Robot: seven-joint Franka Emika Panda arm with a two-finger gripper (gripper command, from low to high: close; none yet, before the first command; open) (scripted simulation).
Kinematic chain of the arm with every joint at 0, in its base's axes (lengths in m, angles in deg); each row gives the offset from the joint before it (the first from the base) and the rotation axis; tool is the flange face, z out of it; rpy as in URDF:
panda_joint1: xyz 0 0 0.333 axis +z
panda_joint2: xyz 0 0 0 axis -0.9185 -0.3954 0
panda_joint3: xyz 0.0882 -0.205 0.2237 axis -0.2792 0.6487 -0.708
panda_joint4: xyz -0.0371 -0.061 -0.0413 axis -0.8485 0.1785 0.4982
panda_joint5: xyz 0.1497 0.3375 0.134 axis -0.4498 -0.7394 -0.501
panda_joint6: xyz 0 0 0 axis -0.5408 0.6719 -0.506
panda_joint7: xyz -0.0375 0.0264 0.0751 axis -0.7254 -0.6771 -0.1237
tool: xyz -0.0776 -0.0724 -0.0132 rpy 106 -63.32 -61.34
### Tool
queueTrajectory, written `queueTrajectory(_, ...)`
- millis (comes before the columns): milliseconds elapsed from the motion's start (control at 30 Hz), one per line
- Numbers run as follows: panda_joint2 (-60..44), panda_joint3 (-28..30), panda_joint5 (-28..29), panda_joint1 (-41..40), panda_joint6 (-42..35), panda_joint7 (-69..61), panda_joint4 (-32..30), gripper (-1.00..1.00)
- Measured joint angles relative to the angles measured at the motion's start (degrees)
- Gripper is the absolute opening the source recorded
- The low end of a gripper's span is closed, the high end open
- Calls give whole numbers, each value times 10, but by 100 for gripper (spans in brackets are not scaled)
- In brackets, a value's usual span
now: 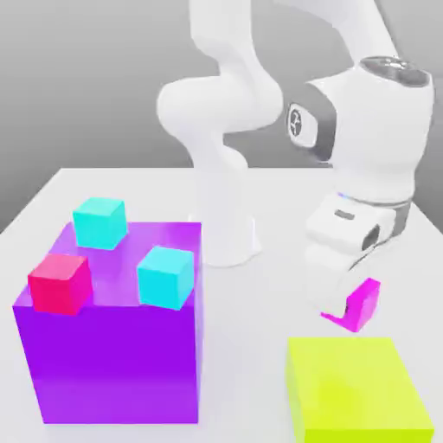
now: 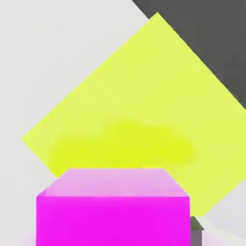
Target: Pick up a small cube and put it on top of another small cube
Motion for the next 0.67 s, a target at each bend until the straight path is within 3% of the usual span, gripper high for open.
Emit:
queueTrajectory(367,63,145,27,-161,-190,-293,139,-100)
queueTrajectory(533,48,170,25,-178,-118,-335,88,-100)
queueTrajectory(567,43,171,24,-178,-106,-337,81,100)
queueTrajectory(667,43,171,24,-178,-106,-337,81,100)
